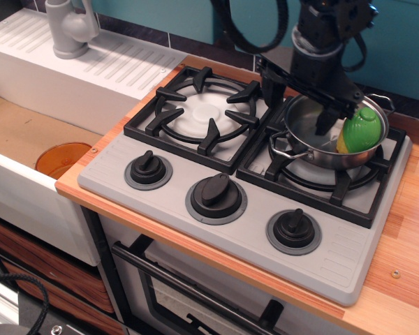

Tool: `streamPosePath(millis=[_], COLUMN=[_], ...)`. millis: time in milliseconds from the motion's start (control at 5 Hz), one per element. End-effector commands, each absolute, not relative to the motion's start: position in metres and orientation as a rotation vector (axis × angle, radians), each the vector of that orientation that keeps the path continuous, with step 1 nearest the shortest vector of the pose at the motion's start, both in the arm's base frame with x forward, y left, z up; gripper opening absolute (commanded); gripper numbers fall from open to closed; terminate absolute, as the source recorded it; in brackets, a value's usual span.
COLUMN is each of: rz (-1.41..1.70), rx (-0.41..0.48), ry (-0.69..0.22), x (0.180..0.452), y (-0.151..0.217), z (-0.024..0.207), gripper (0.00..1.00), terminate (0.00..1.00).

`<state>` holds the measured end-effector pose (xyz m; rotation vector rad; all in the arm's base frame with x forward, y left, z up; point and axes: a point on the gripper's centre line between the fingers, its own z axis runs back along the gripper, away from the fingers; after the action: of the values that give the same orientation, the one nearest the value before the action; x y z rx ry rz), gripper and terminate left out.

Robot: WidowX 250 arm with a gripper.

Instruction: Put corncob in pot or pan an put pot or pan on stove

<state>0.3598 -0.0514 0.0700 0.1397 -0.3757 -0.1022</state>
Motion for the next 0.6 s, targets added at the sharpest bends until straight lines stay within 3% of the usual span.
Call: streamPosePath(millis=[0,200,400], rz=[-0.103,-0.094,-0.068], rx=[0.125,0.121,0.139], ry=[-0.450,-0.439,-0.377], x=[0.3765,0.3752,0.3721], y=[-0.0489,-0.0486,-0.0552], z=[0.0674,0.0625,0.0609], gripper=[1.00,1.00,0.00], terminate=[0.00,0.00,0.00])
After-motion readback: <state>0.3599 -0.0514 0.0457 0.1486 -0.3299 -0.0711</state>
